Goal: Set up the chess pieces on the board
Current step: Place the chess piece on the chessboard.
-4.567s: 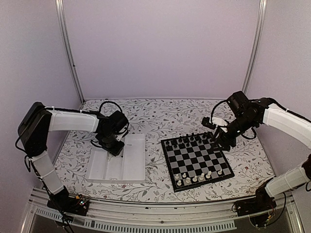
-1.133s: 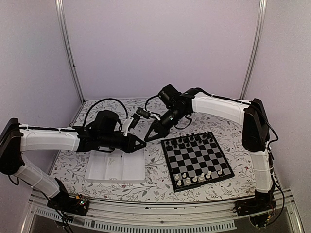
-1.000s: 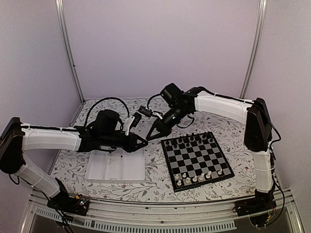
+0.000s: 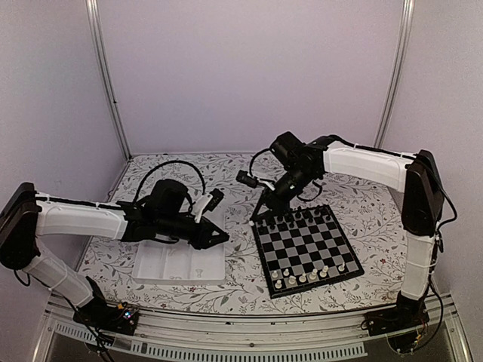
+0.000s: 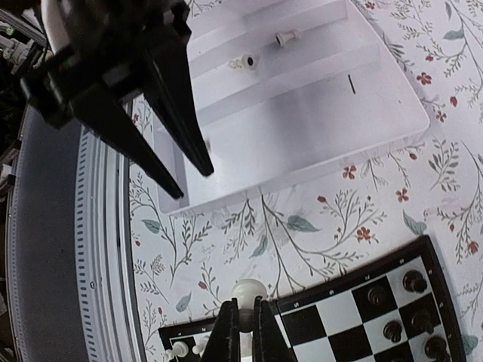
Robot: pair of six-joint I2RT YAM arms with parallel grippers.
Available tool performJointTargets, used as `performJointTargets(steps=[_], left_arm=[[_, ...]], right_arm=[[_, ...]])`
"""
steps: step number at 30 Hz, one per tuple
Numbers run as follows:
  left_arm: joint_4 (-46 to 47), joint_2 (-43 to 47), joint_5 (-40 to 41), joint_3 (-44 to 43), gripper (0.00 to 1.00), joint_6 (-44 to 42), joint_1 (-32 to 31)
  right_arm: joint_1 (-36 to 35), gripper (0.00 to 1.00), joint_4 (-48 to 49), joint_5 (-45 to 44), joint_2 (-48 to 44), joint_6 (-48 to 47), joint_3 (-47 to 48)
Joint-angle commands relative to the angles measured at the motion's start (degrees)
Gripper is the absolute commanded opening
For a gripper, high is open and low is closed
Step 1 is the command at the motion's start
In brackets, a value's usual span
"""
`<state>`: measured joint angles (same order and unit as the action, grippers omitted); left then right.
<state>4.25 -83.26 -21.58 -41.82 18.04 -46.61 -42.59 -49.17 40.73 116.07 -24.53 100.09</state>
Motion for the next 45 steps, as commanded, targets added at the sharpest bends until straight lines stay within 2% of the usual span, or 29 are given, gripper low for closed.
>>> performJointTargets(steps=[1,4,10,14,17,23,45], left_arm=[[-1.65,2.7,3.66,0.6,0.24,-1.02,-0.68],[-3.1,2.72,6.24,0.31,0.26,-0.93,-0.61],[-17.78,1.36,15.38,-4.88,0.28,2.36,-0.72],[-21.62,1.77,18.23,-5.36,0.29,4.89,-0.85],[-21.77,2.05,19.36,-4.67,0.29,5.78,-0.86],[-25.4,1.35,22.95,-5.44,0.29,8.46,-0.91],[-28.53,1.87,26.85,-3.9,0.29,9.03,-0.78]], right_arm=[[0.58,0.0,-2.0,-12.72,-10.56,-6.28,-9.74],[0.92,0.0,-2.42,-17.75,-16.46,-8.11,-16.38],[1.02,0.0,-5.22,-24.01,-24.84,-11.6,-25.9],[0.94,0.0,-5.07,-24.56,-27.24,-13.34,-31.2],[0.07,0.0,-4.54,-23.67,-27.02,-13.87,-32.86],[-4.3,0.01,-2.79,-27.48,-24.2,-13.87,-34.67],[-7.03,0.06,0.61,-26.76,-16.3,-13.52,-35.1]])
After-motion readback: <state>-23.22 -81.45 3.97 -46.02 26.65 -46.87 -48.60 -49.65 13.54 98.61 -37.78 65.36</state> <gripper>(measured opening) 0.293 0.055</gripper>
